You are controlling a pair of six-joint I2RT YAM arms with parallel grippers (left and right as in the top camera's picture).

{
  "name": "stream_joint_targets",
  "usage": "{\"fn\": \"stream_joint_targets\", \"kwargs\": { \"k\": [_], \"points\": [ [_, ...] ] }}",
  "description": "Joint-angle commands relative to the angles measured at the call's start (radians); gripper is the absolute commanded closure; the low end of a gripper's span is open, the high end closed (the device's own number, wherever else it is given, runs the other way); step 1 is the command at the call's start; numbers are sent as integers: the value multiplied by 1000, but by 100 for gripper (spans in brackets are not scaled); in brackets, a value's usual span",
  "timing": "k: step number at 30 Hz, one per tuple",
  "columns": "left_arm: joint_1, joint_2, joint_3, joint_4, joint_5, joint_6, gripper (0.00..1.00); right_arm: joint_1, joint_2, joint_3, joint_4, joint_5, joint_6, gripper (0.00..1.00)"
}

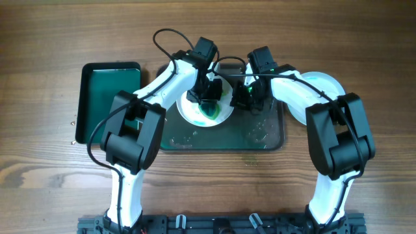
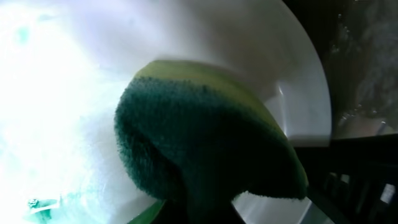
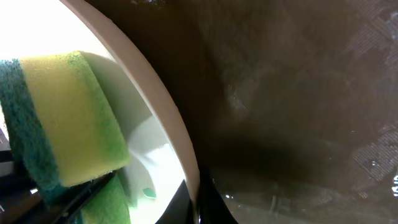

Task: Clean dirty plates on tray and stack at the side
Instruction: 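Scrub the third plate with the sponge in the left gripper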

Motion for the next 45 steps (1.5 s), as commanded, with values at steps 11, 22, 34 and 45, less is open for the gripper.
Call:
{"fn": "stream_joint_targets", "kwargs": {
  "k": [11, 22, 34, 45],
  "points": [
    [-10, 16, -6, -152, -410, -347, 96, 2, 26, -16, 6, 13, 15, 96],
    [-9, 16, -6, 91, -39, -2, 96, 2, 26, -16, 5, 13, 15, 96],
    [-5, 16, -6, -56, -658, -355, 96, 2, 26, -17, 6, 16, 14, 95],
    [-16, 16, -6, -16, 192, 56, 96, 2, 26, -17, 6, 16, 18, 96]
  ]
}}
